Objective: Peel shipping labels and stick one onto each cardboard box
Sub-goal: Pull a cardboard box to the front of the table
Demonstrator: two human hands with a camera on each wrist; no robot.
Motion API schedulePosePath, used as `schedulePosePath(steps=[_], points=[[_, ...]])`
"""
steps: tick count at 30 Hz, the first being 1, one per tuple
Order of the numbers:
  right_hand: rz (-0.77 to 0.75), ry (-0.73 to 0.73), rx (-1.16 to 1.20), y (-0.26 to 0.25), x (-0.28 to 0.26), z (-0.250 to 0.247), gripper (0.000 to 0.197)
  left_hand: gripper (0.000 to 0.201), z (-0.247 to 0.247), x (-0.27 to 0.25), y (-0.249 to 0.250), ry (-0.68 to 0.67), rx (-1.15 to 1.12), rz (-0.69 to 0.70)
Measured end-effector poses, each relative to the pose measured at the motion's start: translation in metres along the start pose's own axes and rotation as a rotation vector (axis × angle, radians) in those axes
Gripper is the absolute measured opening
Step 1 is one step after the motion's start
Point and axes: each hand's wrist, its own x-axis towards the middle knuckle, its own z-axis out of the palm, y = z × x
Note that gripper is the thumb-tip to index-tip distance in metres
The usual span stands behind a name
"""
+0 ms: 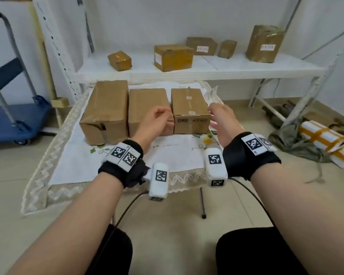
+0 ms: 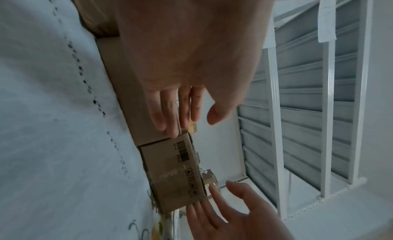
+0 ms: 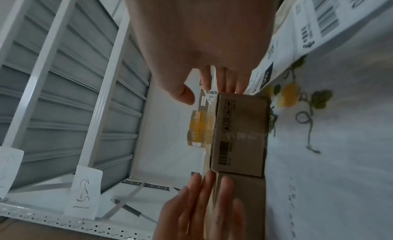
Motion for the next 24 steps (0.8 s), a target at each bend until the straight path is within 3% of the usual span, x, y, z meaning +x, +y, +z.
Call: schedulePosePath(steps=[6,11,13,18,24], points=[[0.015,-0.003,-0.02,0.016,0.022,0.002,0.007,0.013,0.008,0.017,-0.004,0.033,-0.003,-0.008],[0.034,0.009,-0.058,0.006,0.021,0.01,0.026,0.011,0.007,0.014,0.0,0.033,-0.014,-0.002],[0.033,0.025,-0.112,0.008,0.017,0.013,0.023,0.01,0.009,0.009,0.002,-0.003,-0.025,0.005],[-0.029,0.039,-0.072,0.01,0.005,0.006,0.009,0.042,0.011,0.0,0.0,0.009,-0.07,0.056],[-0.04,-0.072,0.074,0.002,-0.018,-0.004,0.039,0.038,0.011,-0.007,0.005,0.071,-0.253,0.129]])
